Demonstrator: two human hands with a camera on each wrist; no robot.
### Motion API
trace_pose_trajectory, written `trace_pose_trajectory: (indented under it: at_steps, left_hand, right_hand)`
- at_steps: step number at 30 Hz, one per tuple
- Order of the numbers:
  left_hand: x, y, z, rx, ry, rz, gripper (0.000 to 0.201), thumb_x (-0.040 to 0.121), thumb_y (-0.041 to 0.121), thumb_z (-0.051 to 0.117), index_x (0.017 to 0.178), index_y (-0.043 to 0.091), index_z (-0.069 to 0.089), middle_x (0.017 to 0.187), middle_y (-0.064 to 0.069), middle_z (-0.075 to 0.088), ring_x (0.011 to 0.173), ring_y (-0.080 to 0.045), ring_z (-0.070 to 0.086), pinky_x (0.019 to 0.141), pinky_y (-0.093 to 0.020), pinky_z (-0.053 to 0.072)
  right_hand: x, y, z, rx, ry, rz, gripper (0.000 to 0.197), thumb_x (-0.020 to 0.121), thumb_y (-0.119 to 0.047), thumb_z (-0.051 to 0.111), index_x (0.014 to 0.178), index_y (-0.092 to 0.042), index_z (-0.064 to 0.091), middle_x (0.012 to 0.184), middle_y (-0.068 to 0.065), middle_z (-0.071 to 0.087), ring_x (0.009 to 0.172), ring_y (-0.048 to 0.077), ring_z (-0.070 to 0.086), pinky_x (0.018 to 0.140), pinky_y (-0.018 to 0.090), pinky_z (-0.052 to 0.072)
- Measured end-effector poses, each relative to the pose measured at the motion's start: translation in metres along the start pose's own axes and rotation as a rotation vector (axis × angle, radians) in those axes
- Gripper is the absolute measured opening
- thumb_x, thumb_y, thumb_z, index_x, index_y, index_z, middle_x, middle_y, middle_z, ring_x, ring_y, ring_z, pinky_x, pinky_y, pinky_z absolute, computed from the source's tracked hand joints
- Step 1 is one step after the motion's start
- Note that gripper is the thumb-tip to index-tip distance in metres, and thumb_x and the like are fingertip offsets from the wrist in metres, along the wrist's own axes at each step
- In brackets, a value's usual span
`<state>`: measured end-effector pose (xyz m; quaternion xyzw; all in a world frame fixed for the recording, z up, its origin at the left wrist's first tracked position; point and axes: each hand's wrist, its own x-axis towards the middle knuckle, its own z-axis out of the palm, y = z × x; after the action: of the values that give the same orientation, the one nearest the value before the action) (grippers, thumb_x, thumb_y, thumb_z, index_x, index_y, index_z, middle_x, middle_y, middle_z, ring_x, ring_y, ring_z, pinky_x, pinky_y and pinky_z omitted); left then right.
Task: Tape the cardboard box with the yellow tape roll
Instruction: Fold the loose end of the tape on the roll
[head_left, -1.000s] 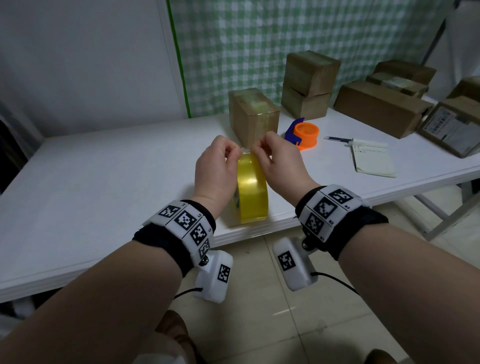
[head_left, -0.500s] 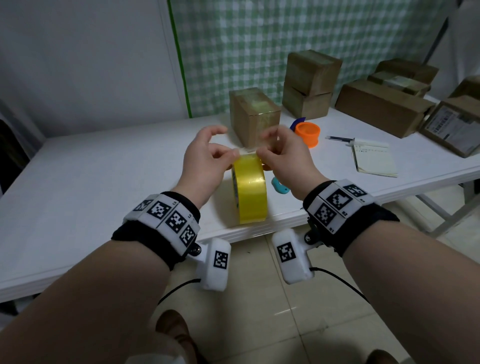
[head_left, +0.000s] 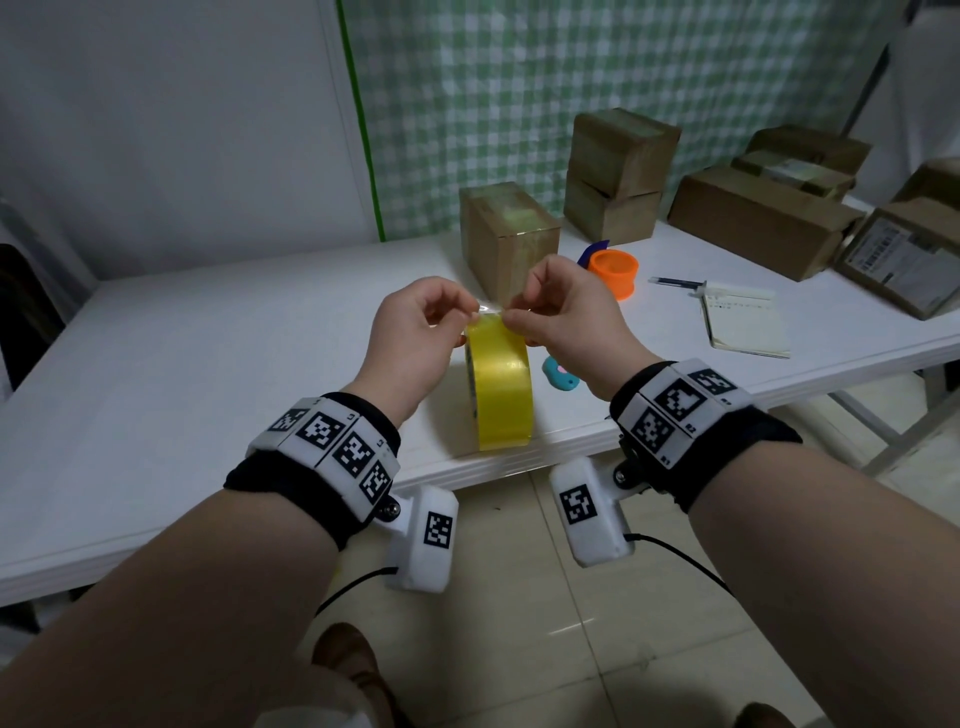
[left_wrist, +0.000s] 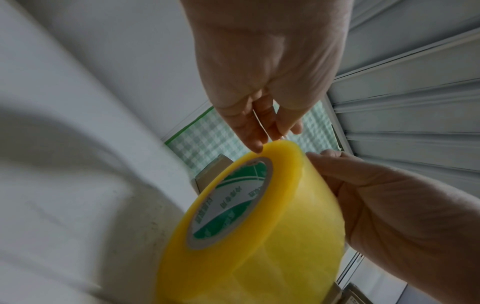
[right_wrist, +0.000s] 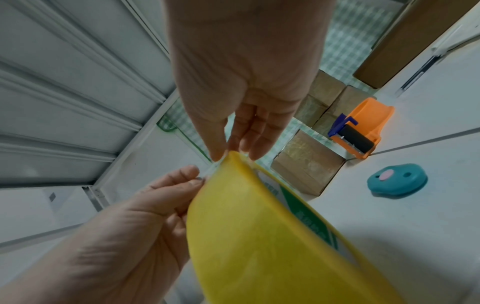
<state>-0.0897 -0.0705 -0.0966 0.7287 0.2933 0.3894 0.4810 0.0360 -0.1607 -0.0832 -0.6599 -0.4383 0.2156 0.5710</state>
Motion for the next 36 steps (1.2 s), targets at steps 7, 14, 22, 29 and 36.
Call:
trace_pose_trajectory:
  at_steps: [7,14,22,29,36]
  left_hand:
    - [-0.001,0.0,0.0,0.017,-0.003,0.016,0.033,0.084,-0.004,0.059,0.07,0.026,0.06,0.076,0.003,0.062,0.076,-0.015,0.06,0.076,-0.034,0.057]
    - [-0.002,0.0,-0.001,0.063,-0.007,0.04,0.032,0.082,-0.003,0.061,0.07,0.027,0.064,0.077,0.007,0.065,0.075,-0.009,0.061,0.077,-0.029,0.056]
    - [-0.002,0.003,-0.001,0.041,0.0,0.006,0.025,0.081,-0.002,0.065,0.078,0.023,0.069,0.08,0.005,0.067,0.083,-0.016,0.065,0.082,-0.039,0.059]
    - [-0.001,0.004,-0.003,0.048,0.001,-0.012,0.023,0.079,0.001,0.068,0.078,0.024,0.07,0.079,-0.001,0.068,0.085,-0.026,0.068,0.082,-0.045,0.058]
    - [0.0,0.008,-0.002,0.146,-0.01,-0.001,0.014,0.08,0.004,0.068,0.087,0.016,0.072,0.078,0.0,0.067,0.087,-0.024,0.068,0.083,-0.043,0.058]
  right_hand:
    - [0.0,0.0,0.0,-0.087,0.033,-0.033,0.037,0.075,0.003,0.068,0.069,-0.023,0.042,0.076,0.01,0.063,0.068,0.021,0.056,0.071,0.045,0.055]
    - [0.004,0.003,0.001,-0.102,0.026,-0.021,0.033,0.083,0.005,0.057,0.065,-0.022,0.053,0.075,0.012,0.059,0.072,0.021,0.056,0.068,0.033,0.055]
    - [0.005,0.002,-0.001,-0.104,-0.009,0.029,0.017,0.088,-0.001,0.06,0.099,-0.004,0.071,0.088,0.005,0.067,0.084,0.017,0.064,0.078,0.03,0.057]
    - [0.009,0.001,-0.003,-0.181,-0.02,0.024,0.015,0.083,-0.004,0.066,0.096,-0.009,0.072,0.077,0.006,0.067,0.075,0.02,0.064,0.08,0.038,0.058]
    - [0.009,0.0,-0.003,-0.22,-0.023,0.022,0.013,0.082,-0.007,0.068,0.093,-0.009,0.073,0.081,0.008,0.069,0.078,0.028,0.069,0.081,0.043,0.059]
